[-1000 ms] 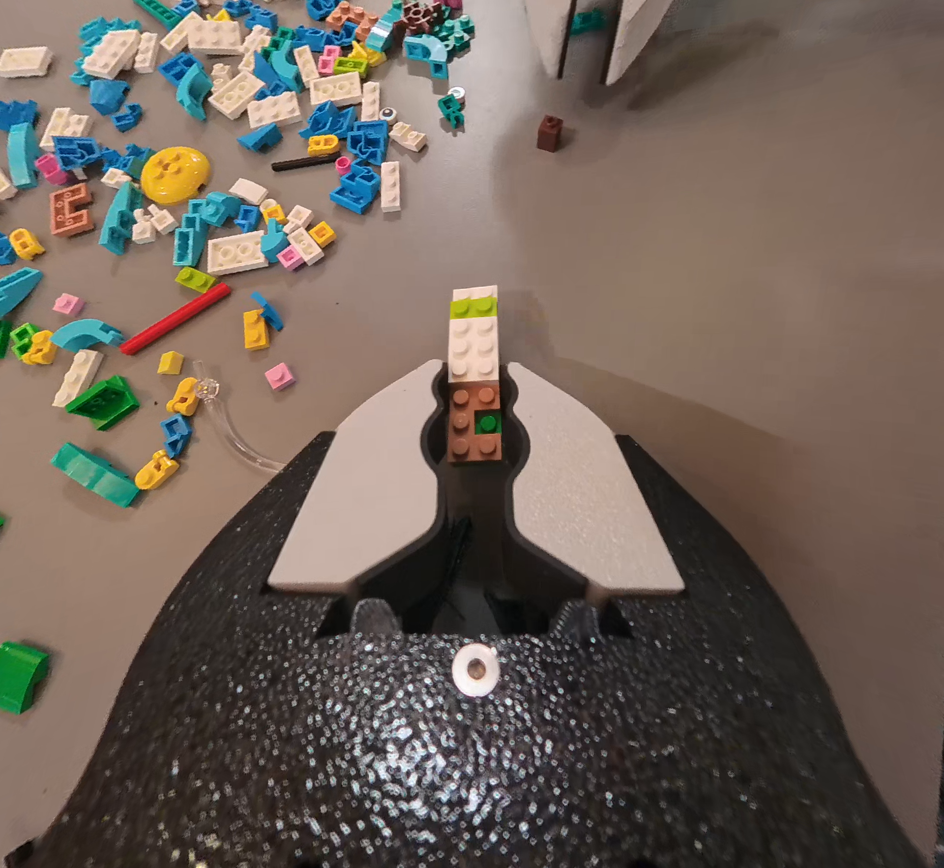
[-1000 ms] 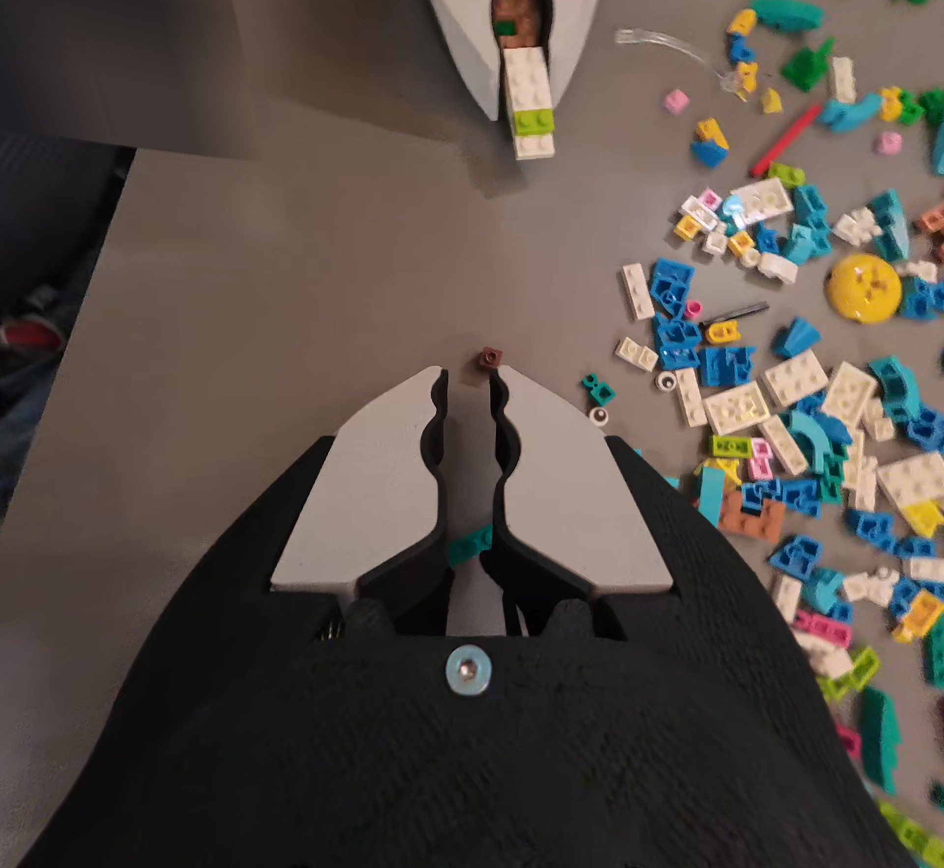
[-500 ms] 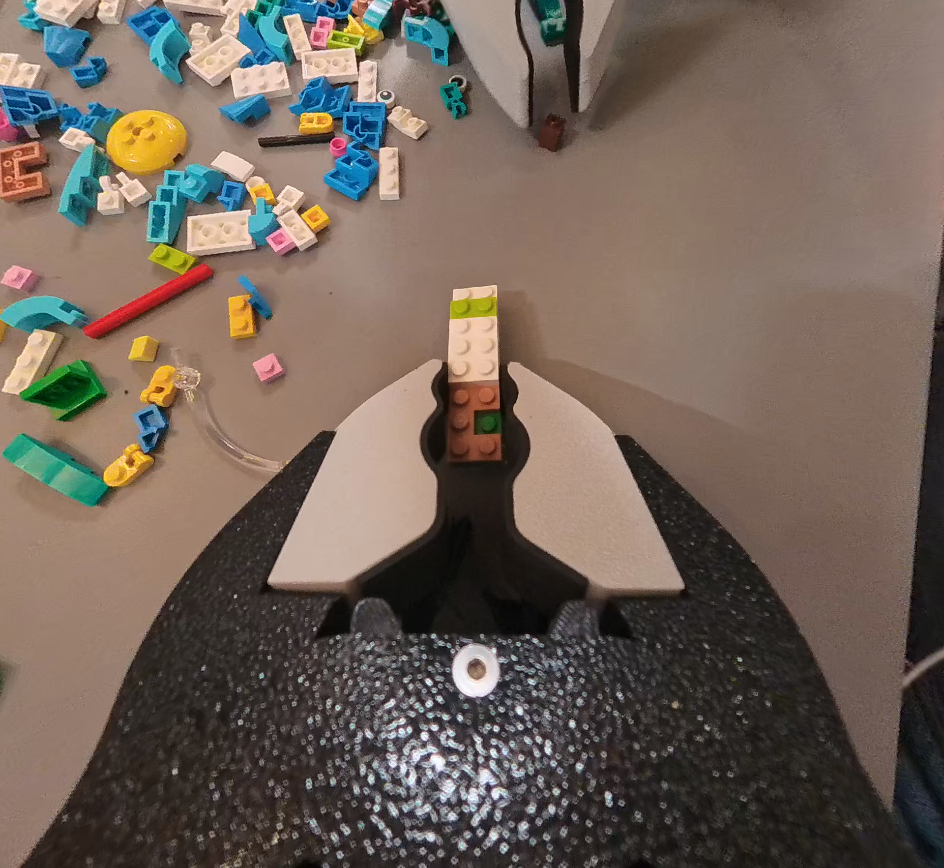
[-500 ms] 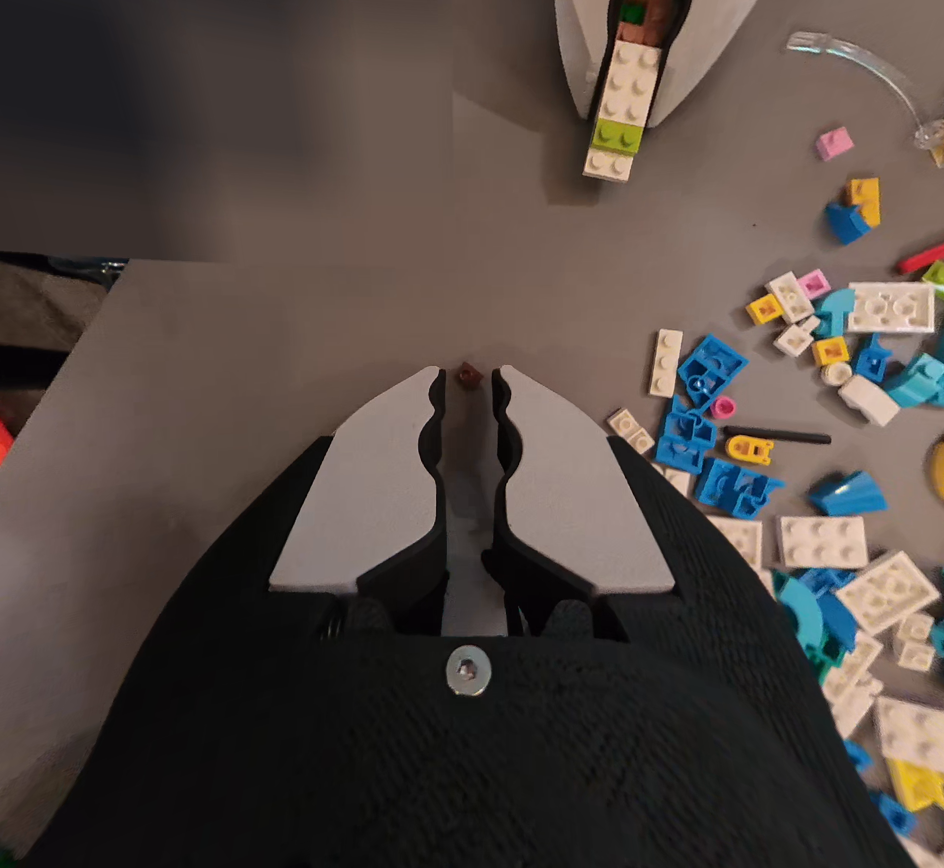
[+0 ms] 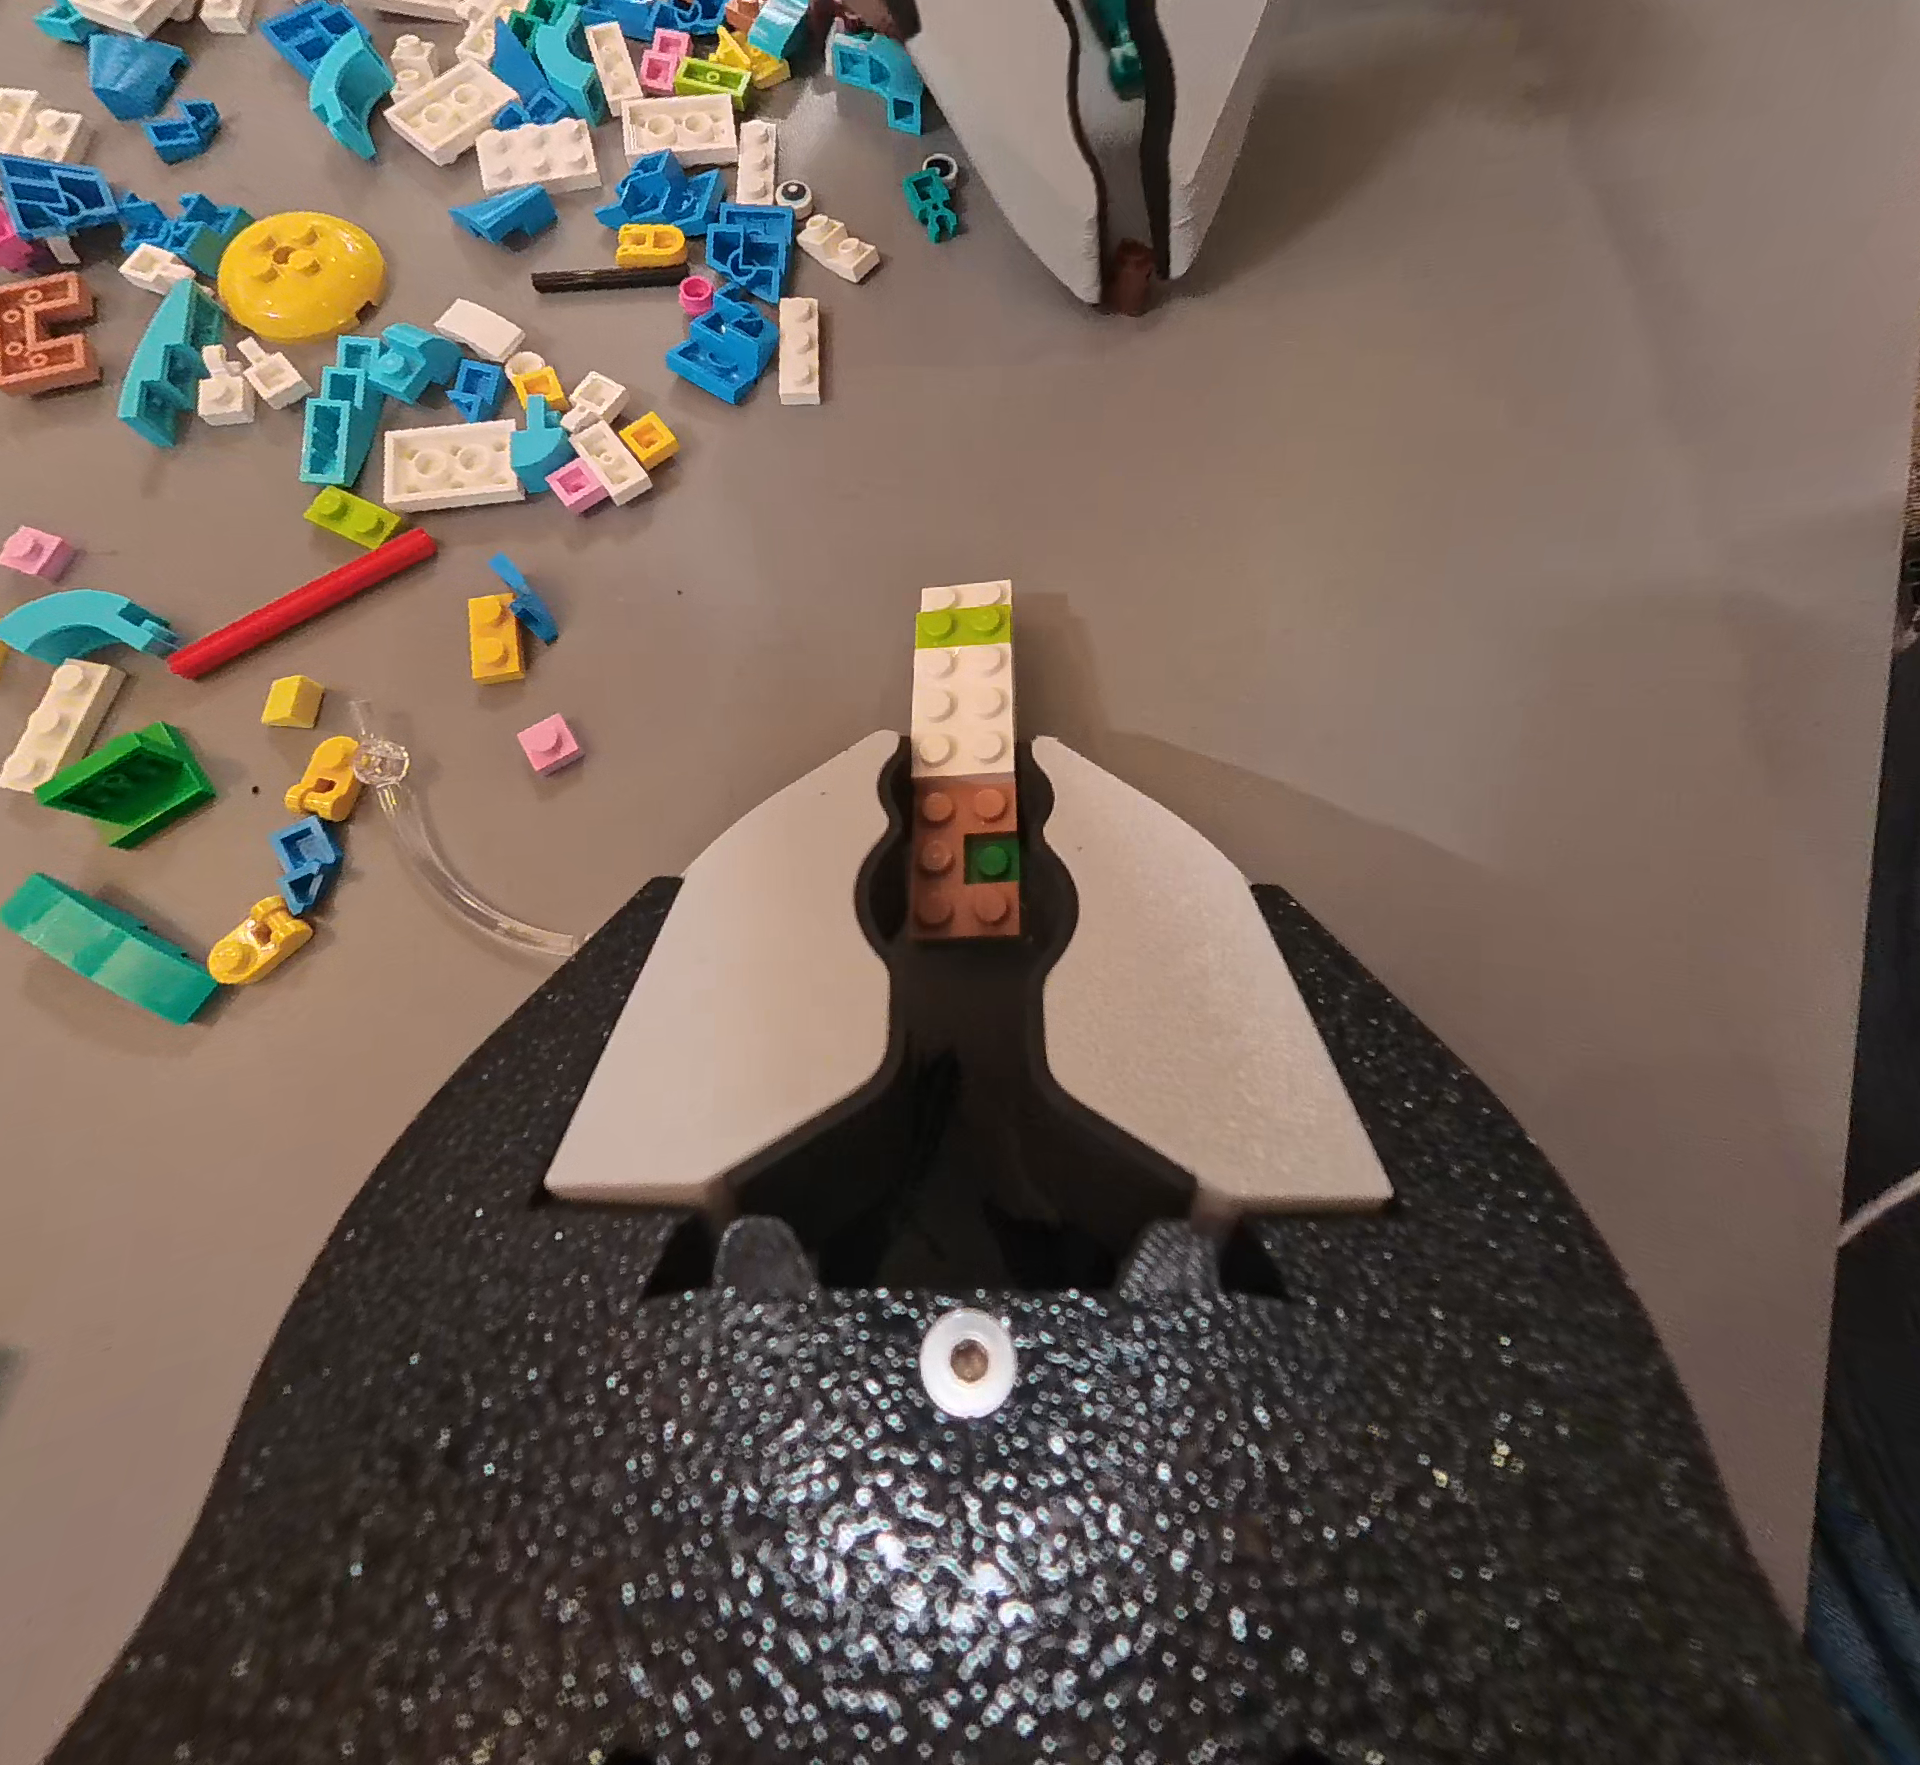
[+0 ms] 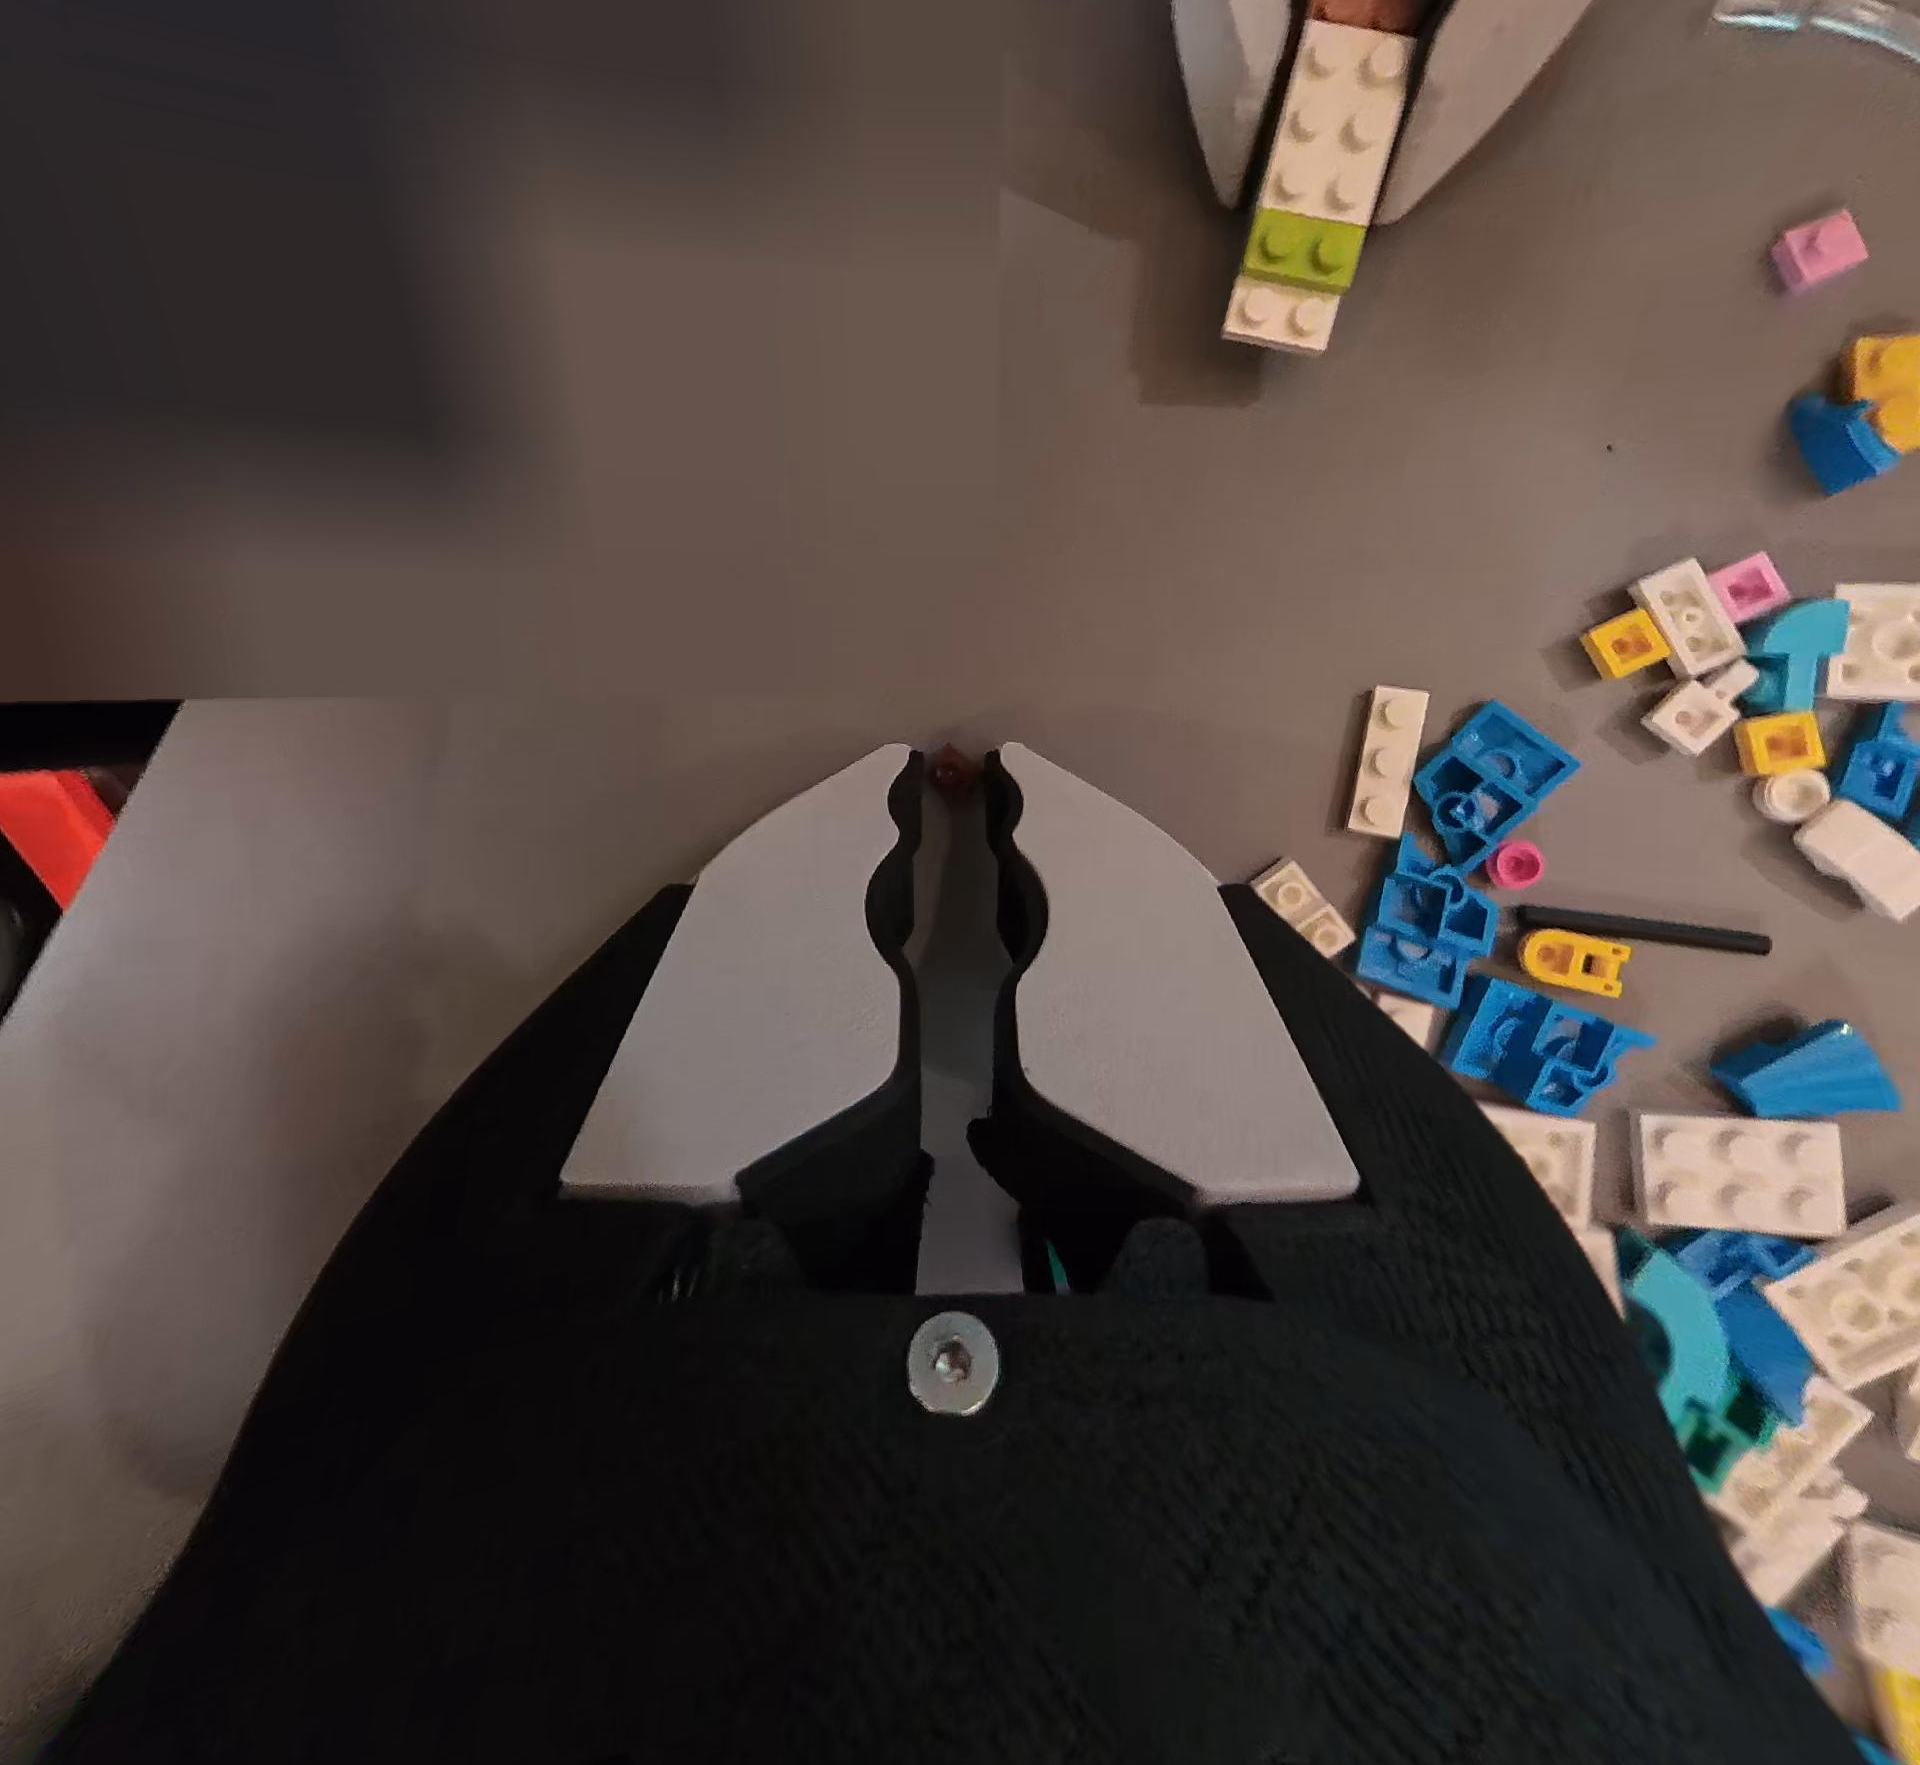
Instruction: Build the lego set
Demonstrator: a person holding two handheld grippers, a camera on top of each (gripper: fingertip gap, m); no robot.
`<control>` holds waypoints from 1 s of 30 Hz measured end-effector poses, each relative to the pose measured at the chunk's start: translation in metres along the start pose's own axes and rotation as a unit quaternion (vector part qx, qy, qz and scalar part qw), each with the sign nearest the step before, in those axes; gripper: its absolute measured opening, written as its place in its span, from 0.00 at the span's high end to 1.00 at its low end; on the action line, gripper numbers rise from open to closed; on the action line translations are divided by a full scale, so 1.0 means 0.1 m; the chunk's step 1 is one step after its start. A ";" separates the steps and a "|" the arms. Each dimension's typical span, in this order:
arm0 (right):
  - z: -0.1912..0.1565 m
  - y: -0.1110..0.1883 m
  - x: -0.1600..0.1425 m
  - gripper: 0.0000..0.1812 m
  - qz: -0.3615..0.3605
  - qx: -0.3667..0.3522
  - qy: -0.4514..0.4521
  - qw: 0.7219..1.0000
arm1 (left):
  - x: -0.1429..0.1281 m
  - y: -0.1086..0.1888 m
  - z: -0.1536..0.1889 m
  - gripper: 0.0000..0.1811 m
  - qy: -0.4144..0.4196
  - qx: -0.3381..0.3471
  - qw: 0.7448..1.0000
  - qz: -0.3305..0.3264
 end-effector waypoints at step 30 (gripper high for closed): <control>0.02 0.02 0.14 0.82 0.078 -0.153 -0.042 0.984 | 0.00 0.00 0.02 0.90 -0.013 0.006 1.000 0.000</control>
Point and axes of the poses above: each gripper's, where its closed fingertips meet, y back along the fingers, x out of its top, z = x × y across the jaws, the point moved 1 cm from there along y, back along the fingers, and after that the axes turned 11 degrees about -z, right-handed, at the moved point
